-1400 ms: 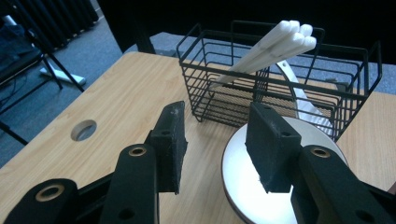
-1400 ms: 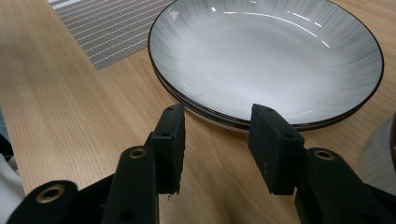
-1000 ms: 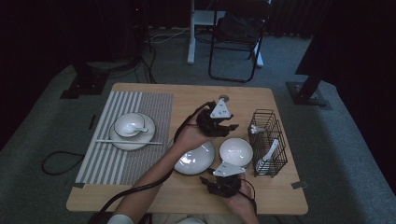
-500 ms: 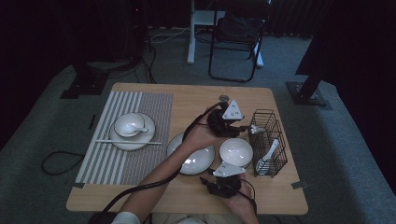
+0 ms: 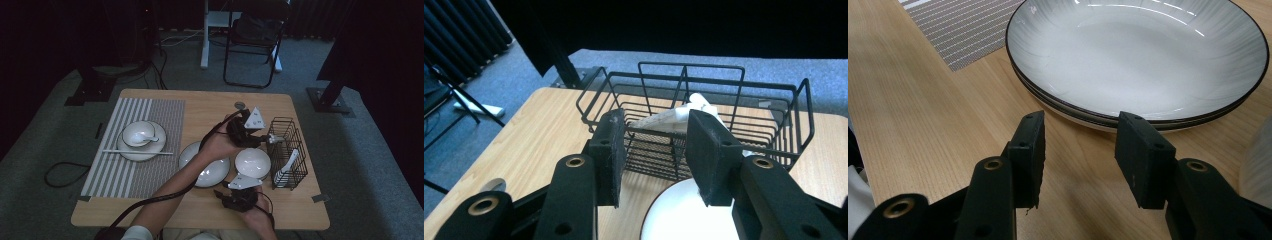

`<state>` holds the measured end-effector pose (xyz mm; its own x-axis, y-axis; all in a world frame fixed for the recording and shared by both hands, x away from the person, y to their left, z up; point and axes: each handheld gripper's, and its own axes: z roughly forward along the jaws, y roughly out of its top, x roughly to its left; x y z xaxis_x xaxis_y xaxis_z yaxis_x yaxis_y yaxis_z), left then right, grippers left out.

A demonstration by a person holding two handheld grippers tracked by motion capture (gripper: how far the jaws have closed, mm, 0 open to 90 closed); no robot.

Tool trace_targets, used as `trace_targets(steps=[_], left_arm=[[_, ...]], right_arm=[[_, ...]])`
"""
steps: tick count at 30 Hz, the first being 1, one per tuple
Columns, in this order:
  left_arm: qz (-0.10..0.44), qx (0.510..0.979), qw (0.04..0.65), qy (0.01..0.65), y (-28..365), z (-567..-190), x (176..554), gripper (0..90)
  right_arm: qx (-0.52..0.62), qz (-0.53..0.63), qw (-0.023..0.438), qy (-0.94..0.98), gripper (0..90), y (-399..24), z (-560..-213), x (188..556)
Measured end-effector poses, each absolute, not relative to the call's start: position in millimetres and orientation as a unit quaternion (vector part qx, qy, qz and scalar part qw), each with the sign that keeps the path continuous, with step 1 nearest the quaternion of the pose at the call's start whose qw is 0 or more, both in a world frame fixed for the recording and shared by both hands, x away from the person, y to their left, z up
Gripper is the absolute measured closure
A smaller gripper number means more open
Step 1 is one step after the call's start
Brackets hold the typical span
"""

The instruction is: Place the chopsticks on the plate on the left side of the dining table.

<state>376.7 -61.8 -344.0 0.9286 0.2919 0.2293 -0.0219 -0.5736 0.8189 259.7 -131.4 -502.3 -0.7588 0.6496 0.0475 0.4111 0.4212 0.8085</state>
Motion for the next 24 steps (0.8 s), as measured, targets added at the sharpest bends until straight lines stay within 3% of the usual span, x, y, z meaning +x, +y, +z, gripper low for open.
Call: trace_targets(steps=[17,24], left_arm=[[0.176,0.875,0.438,0.103,-71,-353,391,77.3],[0.168,0.877,0.436,0.111,-80,-358,397,78.9]], right_arm=[[0.319,0.430,0.134,0.834,54.4,-131,-505,260],[0.321,0.428,0.131,0.835,54.4,-131,-506,261]])
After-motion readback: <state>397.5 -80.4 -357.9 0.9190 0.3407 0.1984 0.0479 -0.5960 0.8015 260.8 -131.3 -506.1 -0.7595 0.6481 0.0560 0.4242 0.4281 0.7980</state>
